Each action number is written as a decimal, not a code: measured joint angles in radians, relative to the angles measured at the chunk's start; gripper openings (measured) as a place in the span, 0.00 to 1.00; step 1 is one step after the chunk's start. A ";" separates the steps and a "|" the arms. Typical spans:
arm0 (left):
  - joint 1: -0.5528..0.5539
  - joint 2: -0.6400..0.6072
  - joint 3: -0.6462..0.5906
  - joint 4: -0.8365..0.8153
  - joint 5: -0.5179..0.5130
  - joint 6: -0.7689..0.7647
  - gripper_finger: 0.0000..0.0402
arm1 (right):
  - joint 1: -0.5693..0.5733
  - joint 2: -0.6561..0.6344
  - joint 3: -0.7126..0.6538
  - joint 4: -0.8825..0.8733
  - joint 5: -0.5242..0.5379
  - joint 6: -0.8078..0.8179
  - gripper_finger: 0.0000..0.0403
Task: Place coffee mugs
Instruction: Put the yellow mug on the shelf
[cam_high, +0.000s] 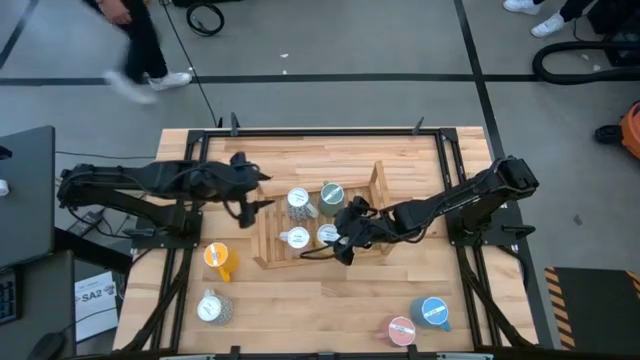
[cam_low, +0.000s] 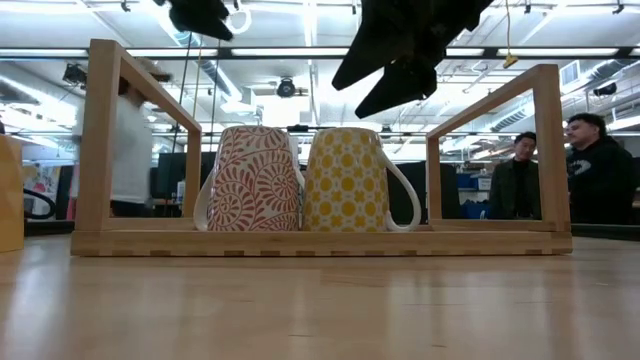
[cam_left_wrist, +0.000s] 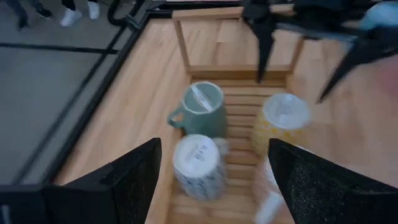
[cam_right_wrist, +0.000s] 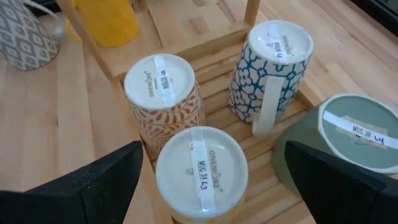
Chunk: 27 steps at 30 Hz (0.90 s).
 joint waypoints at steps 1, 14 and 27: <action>-0.008 -0.016 0.000 -0.015 0.008 -0.022 0.75 | 0.000 0.000 0.000 -0.001 0.000 0.000 0.98; -0.152 -0.163 0.000 -0.401 0.177 -0.457 0.75 | 0.000 0.000 0.000 -0.005 0.000 0.000 0.98; -0.256 -0.158 0.000 -0.660 0.264 -0.867 0.78 | 0.000 0.000 0.000 -0.005 -0.001 0.000 0.98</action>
